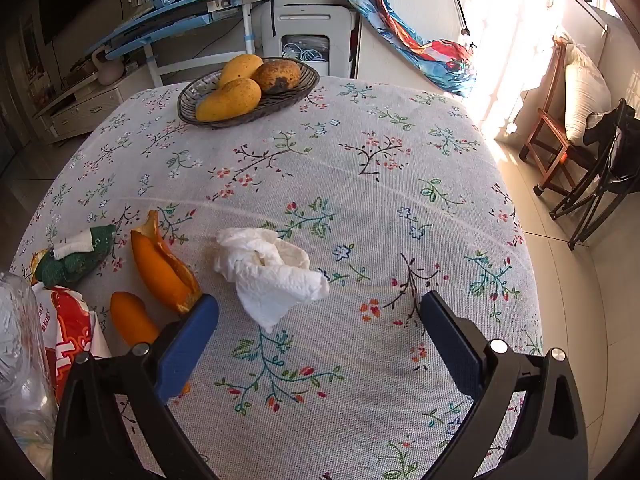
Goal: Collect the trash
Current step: 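Move the left tool toward the clear plastic water bottle on the table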
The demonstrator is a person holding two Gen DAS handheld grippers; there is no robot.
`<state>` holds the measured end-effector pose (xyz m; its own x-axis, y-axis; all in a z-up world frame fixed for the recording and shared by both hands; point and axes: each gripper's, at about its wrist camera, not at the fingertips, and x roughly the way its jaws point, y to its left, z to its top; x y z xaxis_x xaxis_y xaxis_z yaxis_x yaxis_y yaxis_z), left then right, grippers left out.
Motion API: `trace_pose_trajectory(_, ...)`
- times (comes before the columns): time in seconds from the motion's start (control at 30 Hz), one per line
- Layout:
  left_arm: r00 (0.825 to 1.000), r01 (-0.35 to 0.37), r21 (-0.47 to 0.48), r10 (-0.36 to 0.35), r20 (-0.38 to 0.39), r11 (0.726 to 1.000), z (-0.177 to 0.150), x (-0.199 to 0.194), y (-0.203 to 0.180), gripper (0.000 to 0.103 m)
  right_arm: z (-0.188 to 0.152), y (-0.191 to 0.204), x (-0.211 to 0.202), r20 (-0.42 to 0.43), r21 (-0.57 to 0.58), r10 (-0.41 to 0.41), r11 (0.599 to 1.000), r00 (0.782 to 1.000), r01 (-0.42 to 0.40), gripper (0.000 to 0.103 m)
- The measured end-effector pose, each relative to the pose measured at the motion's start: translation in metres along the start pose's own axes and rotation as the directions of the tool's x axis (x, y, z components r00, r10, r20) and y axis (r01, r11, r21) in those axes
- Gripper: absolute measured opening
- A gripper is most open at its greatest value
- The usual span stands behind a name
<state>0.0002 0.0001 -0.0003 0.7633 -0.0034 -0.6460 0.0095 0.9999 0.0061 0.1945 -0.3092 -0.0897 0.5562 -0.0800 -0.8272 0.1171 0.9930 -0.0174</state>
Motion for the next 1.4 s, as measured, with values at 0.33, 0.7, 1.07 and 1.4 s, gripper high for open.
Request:
trace_pose_trajectory(0.33, 1.000, -0.004, 0.024, 0.005, -0.024, 1.000, -0.001, 0.004, -0.011, 0.096, 0.000, 0.000, 0.000, 0.000, 0.000, 0.000, 1.000, 1.000, 0.000, 0.096)
trace_pose_trajectory(0.7, 0.999, -0.016, 0.041, 0.018, -0.046, 0.999, -0.001, 0.017, -0.018, 0.096, -0.001, -0.001, 0.000, 0.001, 0.002, -0.001, 1.000, 1.000, 0.001, 0.096)
trace_pose_trajectory(1.07, 0.999, 0.034, 0.055, -0.031, -0.045, 0.998, 0.000, 0.021, -0.031, 0.096, -0.007, -0.010, -0.035, 0.058, -0.031, -0.028, 0.999, 0.998, 0.030, 0.097)
trace_pose_trajectory(1.4, 0.999, 0.037, -0.012, -0.037, -0.026, 0.999, -0.007, 0.017, -0.023, 0.096, -0.091, 0.015, -0.175, 0.351, -0.148, 0.019, 0.988, 0.936, 0.035, 0.097)
